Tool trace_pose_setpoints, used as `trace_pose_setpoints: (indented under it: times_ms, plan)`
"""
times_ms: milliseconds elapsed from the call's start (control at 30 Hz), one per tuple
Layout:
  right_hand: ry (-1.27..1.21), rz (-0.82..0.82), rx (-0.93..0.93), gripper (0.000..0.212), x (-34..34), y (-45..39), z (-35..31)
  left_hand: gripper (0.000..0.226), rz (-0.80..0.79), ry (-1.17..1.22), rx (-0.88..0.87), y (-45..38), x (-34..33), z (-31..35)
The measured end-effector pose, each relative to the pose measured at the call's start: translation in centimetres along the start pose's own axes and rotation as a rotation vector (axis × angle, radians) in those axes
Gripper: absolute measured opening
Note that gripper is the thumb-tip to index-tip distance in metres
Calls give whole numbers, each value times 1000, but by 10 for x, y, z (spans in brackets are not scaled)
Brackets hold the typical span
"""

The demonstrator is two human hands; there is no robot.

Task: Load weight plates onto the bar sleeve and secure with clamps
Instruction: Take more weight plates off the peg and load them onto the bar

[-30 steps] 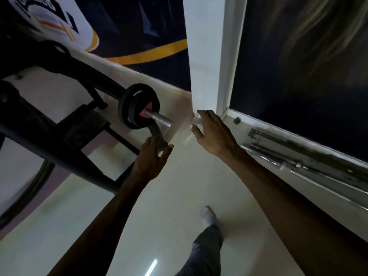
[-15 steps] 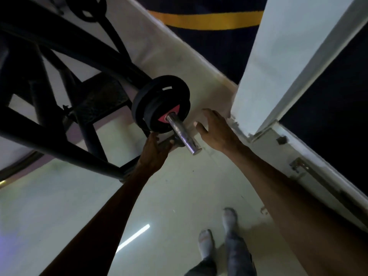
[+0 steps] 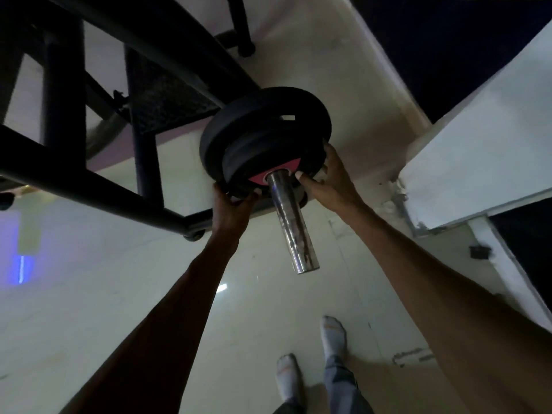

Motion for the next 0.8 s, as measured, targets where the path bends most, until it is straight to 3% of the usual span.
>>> trace_pose_setpoints:
  times_ms: [300, 433, 500, 567, 667, 800]
  plan:
    - [58, 105, 109, 71, 11, -15, 29, 65, 131, -129, -51, 3, 5, -12]
    - [182, -5, 92, 69, 20, -2, 40, 81, 20, -289, -76, 16, 9, -16]
    - [201, -63, 49, 67, 24, 9, 47, 76, -45, -327, -97, 25, 8, -23]
    - [160, -114, 29, 60, 27, 22, 55, 61, -104, -263, -93, 39, 6, -25]
    - [81, -180, 25, 52, 29, 49, 69, 67, -157, -148, -139, 68, 4, -33]
    - [46, -125, 37, 50, 30, 86, 89, 60, -148, -72, -184, 100, -1, -50]
Point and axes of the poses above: each hand's wrist, its own y-axis away from the middle knuckle, its own x-axis out of the back of the hand, z = x × y, the point moved 2 cm from there along -y, towards the middle knuckle, and after that the axes turned 6 degrees about -x, right-handed, at the moved point
